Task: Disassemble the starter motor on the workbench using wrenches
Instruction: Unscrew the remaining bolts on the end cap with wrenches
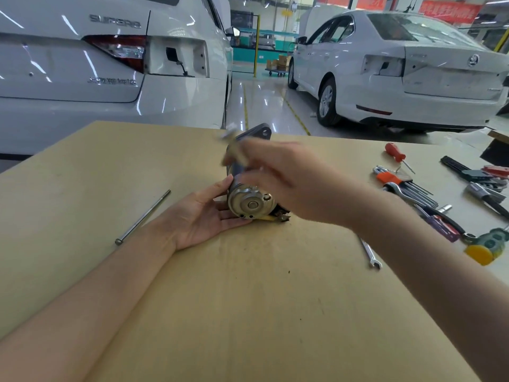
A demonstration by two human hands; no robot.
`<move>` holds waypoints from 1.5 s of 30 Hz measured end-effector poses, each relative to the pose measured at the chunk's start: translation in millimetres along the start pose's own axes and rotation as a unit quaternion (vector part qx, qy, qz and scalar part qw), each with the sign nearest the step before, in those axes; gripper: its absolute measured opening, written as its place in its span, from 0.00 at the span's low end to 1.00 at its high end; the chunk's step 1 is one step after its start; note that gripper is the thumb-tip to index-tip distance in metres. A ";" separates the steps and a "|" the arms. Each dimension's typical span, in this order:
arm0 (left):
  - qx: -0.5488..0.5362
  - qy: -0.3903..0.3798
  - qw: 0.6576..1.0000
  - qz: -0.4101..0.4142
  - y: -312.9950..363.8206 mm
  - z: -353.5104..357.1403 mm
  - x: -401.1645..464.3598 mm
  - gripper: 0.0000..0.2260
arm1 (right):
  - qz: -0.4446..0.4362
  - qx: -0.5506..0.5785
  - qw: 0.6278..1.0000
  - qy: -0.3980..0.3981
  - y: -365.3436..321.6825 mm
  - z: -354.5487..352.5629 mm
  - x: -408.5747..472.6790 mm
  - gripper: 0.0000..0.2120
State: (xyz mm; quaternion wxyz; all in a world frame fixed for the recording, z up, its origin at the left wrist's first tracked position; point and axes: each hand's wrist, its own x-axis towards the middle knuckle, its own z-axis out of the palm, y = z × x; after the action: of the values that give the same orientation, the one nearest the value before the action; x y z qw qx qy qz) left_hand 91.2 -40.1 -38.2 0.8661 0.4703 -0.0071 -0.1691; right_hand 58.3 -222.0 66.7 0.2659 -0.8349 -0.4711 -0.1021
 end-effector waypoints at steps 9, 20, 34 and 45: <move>0.012 -0.024 0.999 -0.041 4.1 1.2 -3.6 0.22 | -0.144 -0.346 0.914 -0.156 -12.2 36.8 2.2 0.08; 0.014 0.006 1.000 -0.012 1.5 1.2 0.7 0.24 | 0.281 0.575 0.688 0.341 9.8 52.7 -63.3 0.06; 0.004 -0.025 1.000 -0.018 0.8 -2.1 1.5 0.28 | 0.253 0.655 0.615 0.359 17.0 51.2 -58.9 0.04; 0.008 -0.022 1.000 -0.015 0.1 -1.5 -0.7 0.26 | 0.189 0.502 0.772 0.341 18.3 45.5 -63.1 0.05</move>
State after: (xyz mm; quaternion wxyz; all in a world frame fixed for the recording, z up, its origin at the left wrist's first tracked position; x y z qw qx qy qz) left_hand 90.9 -38.6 -38.8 0.8592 0.4738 -0.0205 -0.1918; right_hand 36.3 -251.2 -4.3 0.8042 -0.5653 -0.1665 -0.0772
